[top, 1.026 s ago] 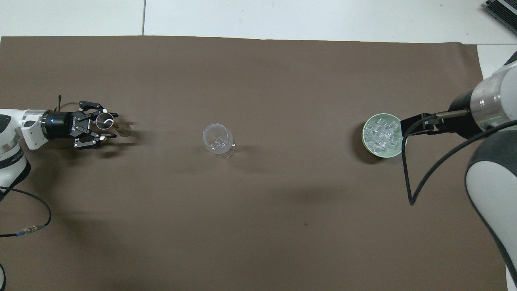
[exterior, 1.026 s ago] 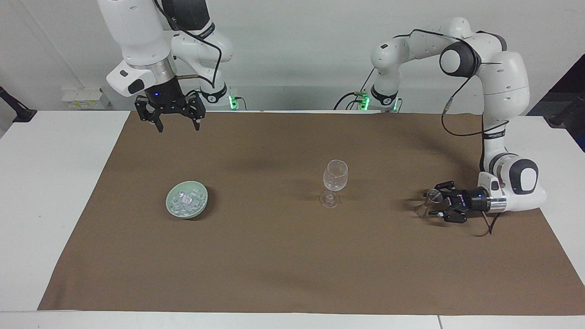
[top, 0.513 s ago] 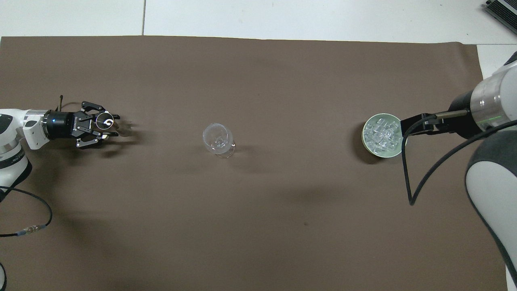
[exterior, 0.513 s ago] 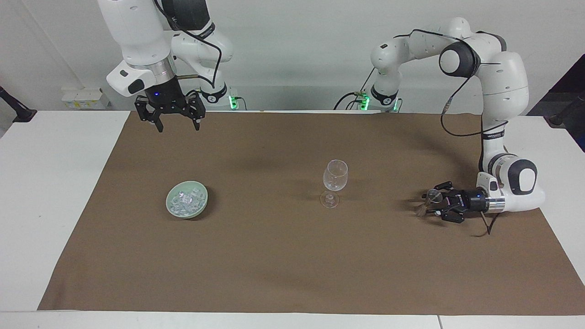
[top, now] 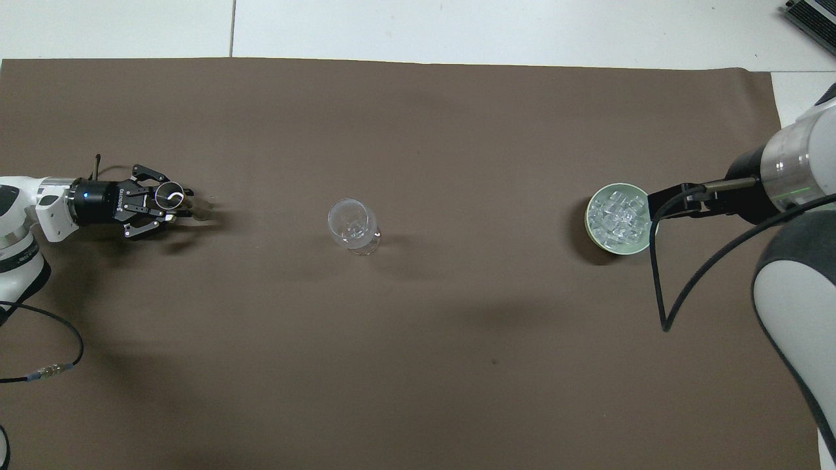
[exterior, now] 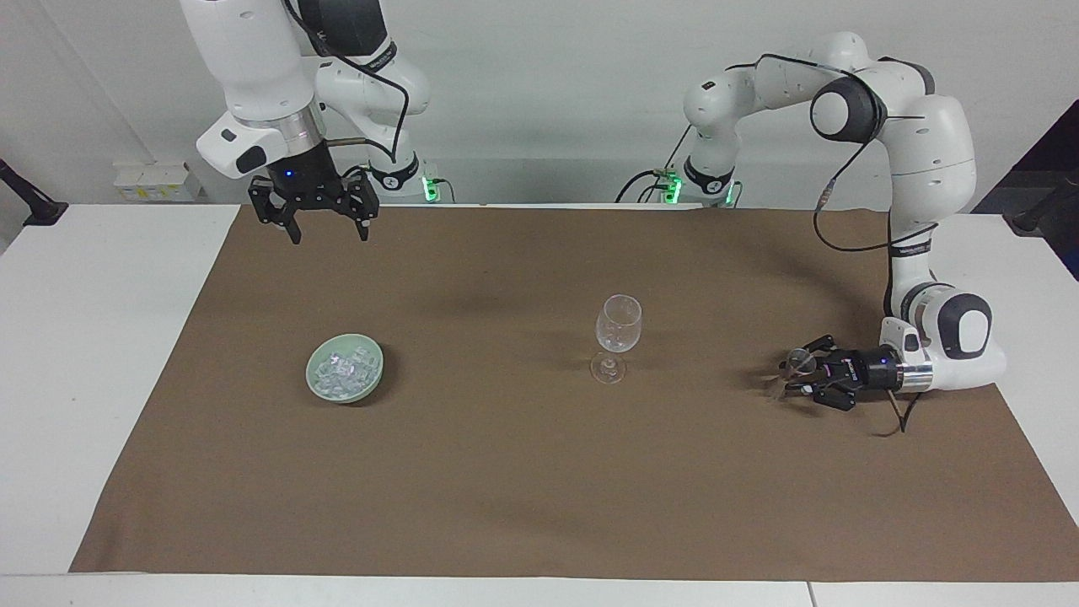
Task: Pour wine and add ice with both arms
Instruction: 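Grasp the metal jigger with the left gripper and lift it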
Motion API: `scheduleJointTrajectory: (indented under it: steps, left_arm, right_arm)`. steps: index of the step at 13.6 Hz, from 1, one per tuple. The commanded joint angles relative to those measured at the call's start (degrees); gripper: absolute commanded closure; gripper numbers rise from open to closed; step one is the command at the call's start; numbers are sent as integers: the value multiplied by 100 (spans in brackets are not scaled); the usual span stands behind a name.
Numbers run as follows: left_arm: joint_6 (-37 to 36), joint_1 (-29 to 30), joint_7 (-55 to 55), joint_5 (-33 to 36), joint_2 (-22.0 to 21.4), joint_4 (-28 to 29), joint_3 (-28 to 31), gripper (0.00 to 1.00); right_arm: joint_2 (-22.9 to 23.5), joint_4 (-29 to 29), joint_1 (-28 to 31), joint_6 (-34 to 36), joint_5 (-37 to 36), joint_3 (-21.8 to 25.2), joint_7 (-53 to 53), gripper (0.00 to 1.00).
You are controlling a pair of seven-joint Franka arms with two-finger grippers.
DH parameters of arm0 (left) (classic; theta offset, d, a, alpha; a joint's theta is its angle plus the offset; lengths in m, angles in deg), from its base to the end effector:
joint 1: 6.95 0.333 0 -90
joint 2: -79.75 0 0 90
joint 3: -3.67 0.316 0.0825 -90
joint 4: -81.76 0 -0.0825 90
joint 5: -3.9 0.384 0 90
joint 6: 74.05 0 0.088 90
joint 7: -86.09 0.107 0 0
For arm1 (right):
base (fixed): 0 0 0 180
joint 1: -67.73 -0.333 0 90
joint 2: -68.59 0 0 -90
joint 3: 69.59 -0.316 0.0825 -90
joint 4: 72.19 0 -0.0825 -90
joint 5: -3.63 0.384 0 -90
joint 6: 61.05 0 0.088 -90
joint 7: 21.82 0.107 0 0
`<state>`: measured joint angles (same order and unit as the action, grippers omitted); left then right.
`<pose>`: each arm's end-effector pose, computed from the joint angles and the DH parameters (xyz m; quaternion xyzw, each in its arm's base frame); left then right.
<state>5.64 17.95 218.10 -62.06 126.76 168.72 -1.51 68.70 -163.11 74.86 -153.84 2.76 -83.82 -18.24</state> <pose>0.6353 0.1206 0.2075 0.5336 -0.5176 0.4418 0.5021 0.5557 0.0675 0.6202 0.9994 0.0310 0.0160 0.0059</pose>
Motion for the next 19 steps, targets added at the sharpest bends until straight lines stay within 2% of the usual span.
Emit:
scheduleJointTrajectory:
  steps: [1, 4, 6, 13, 16, 19]
  left_arm:
    - [-112, -30, 141, -119, 1, 58, 52, 71]
    - [-112, -21, 141, -119, 1, 58, 52, 78]
    - [-120, -12, 124, -119, 1, 58, 52, 87]
    - [-366, -30, 62, -154, -87, 50, -123, 95]
    - [-437, -100, -287, -207, -499, 93, -203, 96]
    - [-350, -372, -553, -251, -1149, 418, -194, 96]
  right_arm:
    - [-37, -31, 122, -81, 122, -45, -157, 0]
    - [-37, -31, 122, -81, 122, -45, -157, 0]
    - [-37, -31, 122, -81, 122, -45, -157, 0]
    - [-37, -31, 122, -81, 122, -45, -157, 0]
    - [-37, -31, 122, -81, 122, -45, -157, 0]
    - [-37, -31, 122, -81, 122, -45, -157, 0]
